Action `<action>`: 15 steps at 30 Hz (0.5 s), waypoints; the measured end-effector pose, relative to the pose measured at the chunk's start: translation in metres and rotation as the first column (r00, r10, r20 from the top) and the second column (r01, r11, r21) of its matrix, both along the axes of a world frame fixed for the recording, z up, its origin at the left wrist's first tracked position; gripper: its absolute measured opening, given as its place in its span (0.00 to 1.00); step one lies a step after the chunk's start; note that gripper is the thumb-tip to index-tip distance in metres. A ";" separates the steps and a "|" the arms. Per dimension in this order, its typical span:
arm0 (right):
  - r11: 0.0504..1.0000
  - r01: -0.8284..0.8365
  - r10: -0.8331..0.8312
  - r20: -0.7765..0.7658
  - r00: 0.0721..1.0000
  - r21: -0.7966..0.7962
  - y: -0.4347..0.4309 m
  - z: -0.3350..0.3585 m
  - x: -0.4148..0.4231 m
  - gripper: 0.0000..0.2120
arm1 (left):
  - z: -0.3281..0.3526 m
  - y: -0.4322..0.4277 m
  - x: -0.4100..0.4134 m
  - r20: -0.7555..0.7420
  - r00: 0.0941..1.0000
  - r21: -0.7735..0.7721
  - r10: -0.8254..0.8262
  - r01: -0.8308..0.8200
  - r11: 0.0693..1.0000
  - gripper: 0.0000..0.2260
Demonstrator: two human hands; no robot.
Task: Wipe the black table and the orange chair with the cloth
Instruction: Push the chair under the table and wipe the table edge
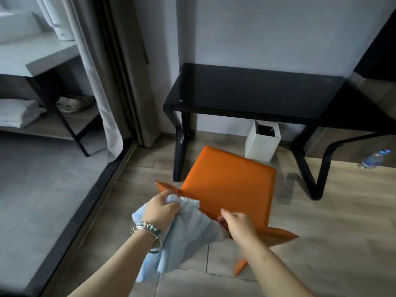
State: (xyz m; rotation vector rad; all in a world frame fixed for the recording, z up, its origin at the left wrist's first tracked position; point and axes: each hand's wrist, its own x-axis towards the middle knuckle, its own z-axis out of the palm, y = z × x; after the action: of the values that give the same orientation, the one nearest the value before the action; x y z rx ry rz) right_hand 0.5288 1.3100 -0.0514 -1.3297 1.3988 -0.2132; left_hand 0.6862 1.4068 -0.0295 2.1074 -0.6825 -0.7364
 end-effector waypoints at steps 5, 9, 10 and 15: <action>0.906 0.137 -0.125 -0.056 0.991 0.401 0.000 -0.022 -0.037 0.22 | -0.040 0.013 -0.036 -0.196 0.981 0.332 -0.015 0.080 0.940 0.11; 0.690 0.322 -0.433 0.014 0.901 0.648 -0.008 -0.031 -0.048 0.27 | -0.053 0.010 -0.043 -0.329 0.921 0.350 0.208 -0.086 0.933 0.30; 0.657 0.354 -0.497 0.028 0.868 0.665 -0.011 -0.032 -0.049 0.27 | -0.055 0.004 -0.040 -0.339 0.906 0.348 0.255 -0.132 0.928 0.33; 0.535 0.457 -0.727 0.112 0.678 0.711 -0.024 -0.029 -0.045 0.20 | -0.050 -0.032 -0.021 -0.472 0.792 0.288 0.387 -0.277 0.917 0.44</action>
State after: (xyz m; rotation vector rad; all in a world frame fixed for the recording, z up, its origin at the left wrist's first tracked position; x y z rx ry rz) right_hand 0.4839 1.2864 -0.0805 -0.1488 1.3492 -0.4099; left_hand 0.6648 1.3752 -0.0799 1.9919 0.0741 -1.1481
